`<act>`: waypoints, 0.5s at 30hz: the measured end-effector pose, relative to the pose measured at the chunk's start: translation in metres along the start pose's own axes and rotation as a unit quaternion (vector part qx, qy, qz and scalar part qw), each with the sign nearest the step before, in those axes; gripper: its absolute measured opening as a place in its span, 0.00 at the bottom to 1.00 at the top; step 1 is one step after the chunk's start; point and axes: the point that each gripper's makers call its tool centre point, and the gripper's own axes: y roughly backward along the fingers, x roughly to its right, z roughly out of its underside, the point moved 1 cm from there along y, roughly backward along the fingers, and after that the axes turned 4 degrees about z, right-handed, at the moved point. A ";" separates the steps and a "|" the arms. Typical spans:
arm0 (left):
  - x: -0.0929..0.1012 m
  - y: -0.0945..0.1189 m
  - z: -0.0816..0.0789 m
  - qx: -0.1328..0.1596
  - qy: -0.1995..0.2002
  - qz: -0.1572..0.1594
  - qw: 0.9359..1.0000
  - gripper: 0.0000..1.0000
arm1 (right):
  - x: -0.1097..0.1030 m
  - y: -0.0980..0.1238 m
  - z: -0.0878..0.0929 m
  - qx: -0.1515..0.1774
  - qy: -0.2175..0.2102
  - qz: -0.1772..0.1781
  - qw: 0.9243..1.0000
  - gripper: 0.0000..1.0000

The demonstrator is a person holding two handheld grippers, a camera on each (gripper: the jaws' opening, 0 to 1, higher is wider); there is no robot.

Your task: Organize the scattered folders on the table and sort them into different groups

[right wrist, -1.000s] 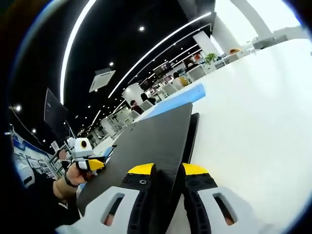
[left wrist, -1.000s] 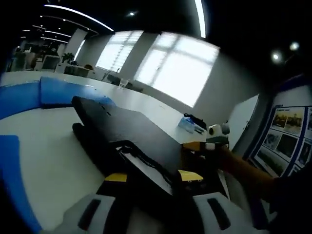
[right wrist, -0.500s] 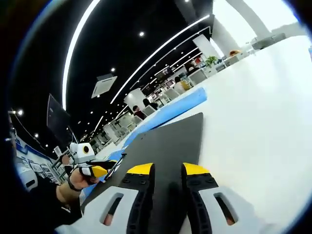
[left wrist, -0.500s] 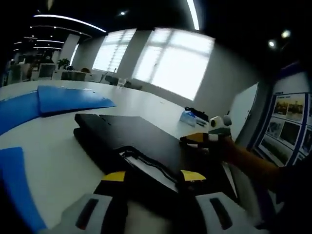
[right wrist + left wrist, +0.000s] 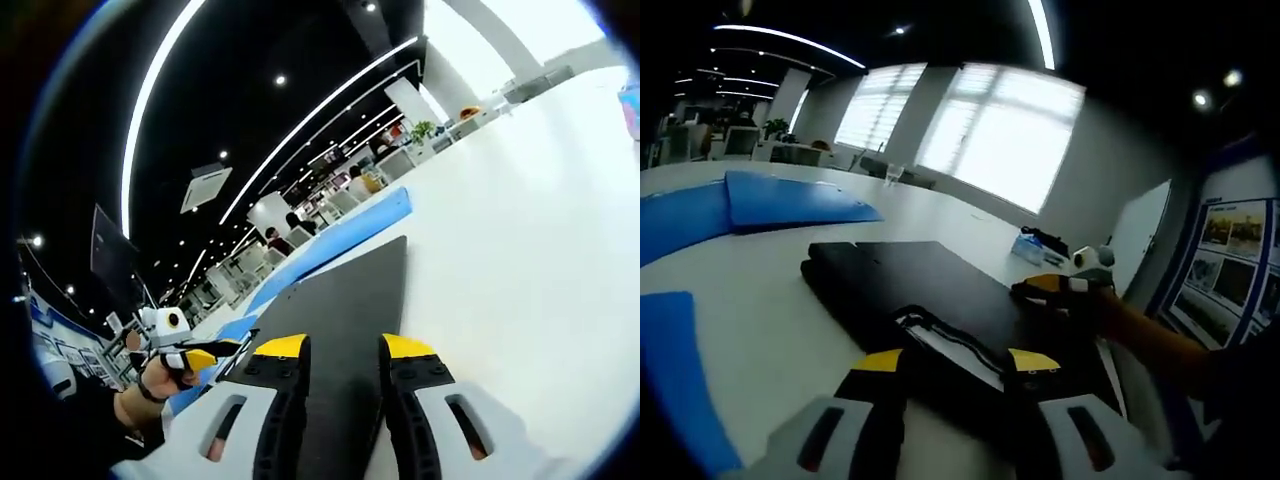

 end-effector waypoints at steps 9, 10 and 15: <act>-0.018 0.007 0.011 -0.006 0.007 -0.030 0.999 0.48 | 0.002 0.000 -0.001 0.005 -0.006 0.008 1.000 0.31; -0.018 0.007 0.011 -0.006 0.009 -0.028 1.000 0.48 | -0.001 0.000 -0.001 0.004 -0.009 0.000 1.000 0.29; -0.012 -0.001 0.013 -0.001 0.018 -0.012 1.000 0.48 | -0.013 -0.001 0.006 -0.007 -0.007 -0.018 1.000 0.26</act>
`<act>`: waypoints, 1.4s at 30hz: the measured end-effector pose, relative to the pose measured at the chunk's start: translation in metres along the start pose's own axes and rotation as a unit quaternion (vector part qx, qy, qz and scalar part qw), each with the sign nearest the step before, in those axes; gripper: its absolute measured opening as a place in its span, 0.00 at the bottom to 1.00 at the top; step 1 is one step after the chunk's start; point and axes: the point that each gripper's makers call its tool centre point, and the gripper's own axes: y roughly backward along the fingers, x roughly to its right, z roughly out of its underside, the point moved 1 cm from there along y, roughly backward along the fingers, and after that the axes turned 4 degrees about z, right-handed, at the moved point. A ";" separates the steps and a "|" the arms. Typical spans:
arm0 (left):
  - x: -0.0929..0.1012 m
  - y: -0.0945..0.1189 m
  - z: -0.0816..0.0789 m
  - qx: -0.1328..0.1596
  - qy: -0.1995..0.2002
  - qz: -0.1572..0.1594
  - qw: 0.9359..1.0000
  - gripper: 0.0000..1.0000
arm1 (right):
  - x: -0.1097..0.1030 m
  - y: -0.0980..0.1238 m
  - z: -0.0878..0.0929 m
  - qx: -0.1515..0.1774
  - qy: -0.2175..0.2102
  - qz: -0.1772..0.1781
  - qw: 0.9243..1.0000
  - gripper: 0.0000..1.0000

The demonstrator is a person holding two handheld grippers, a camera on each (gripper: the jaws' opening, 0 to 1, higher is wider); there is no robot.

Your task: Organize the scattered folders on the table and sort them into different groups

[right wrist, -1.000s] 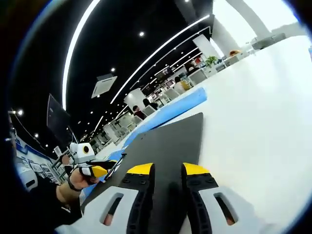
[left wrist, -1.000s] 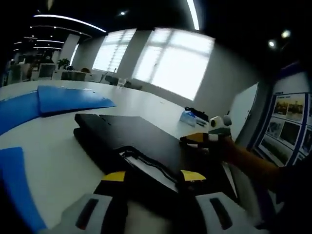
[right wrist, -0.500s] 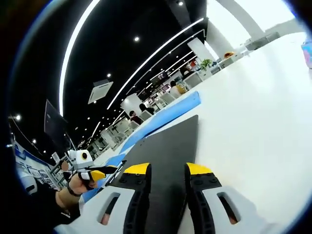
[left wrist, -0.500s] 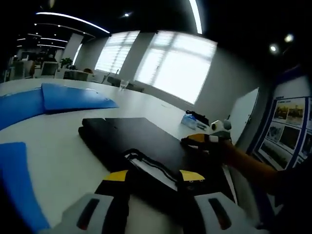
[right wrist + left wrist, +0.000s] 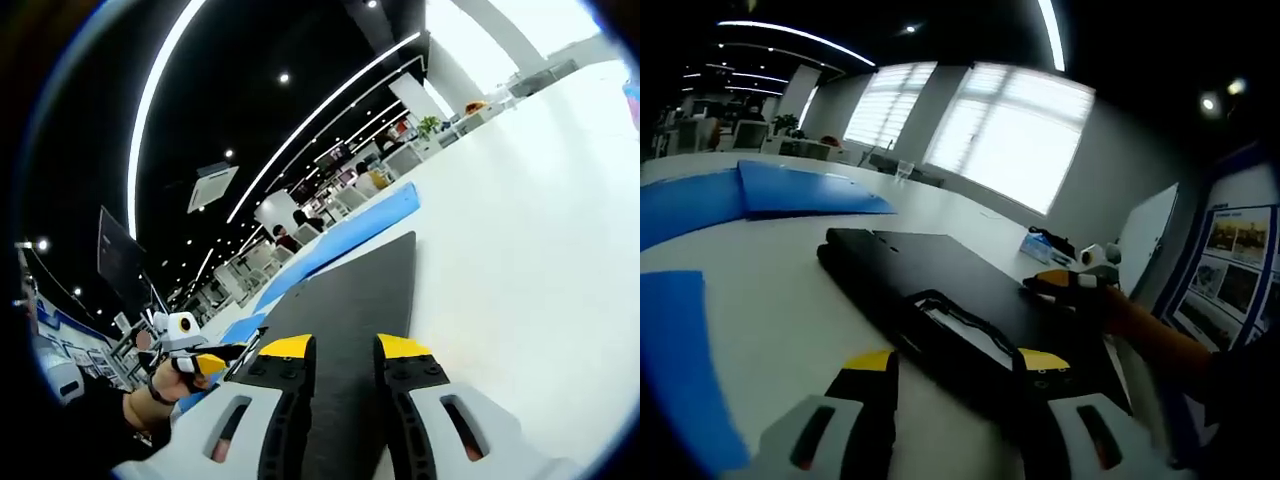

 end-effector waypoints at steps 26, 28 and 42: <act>-0.003 -0.002 -0.009 0.002 -0.011 0.002 1.000 0.52 | -0.016 -0.001 0.015 -0.015 0.127 0.046 0.991 0.39; -0.002 -0.002 -0.009 0.002 -0.011 0.002 1.000 0.52 | -0.003 -0.003 0.006 -0.017 0.122 0.043 0.991 0.39; -0.005 0.009 -0.012 0.008 -0.055 -0.031 0.998 0.65 | 0.000 0.002 -0.018 0.038 0.156 -0.004 0.987 0.73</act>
